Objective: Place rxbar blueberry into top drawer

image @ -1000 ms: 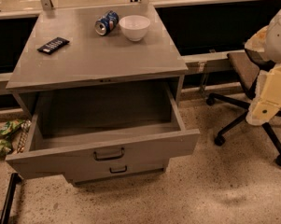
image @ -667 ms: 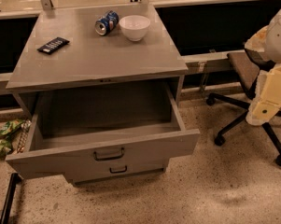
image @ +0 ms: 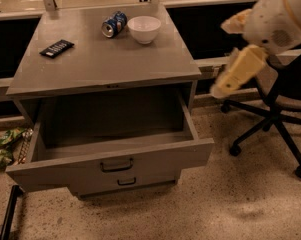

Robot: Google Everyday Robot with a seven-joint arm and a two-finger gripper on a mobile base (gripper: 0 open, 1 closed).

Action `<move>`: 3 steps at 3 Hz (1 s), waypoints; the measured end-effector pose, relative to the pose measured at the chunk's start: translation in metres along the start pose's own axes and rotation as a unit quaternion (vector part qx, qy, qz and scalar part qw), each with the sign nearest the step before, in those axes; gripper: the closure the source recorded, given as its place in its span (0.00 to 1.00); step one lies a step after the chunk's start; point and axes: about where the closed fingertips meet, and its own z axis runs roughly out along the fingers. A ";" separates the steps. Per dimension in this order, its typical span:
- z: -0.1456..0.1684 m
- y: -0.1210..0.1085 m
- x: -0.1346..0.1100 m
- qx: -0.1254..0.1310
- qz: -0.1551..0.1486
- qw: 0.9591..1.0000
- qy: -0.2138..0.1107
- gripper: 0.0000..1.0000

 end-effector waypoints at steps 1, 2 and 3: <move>0.052 -0.020 -0.087 -0.016 -0.007 0.987 -0.162 0.00; 0.110 -0.040 -0.186 -0.024 0.014 0.957 -0.289 0.00; 0.102 -0.049 -0.180 -0.002 0.017 0.958 -0.286 0.00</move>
Offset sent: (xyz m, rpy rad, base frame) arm 0.1517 0.2924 0.0457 0.7913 -0.1429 0.1797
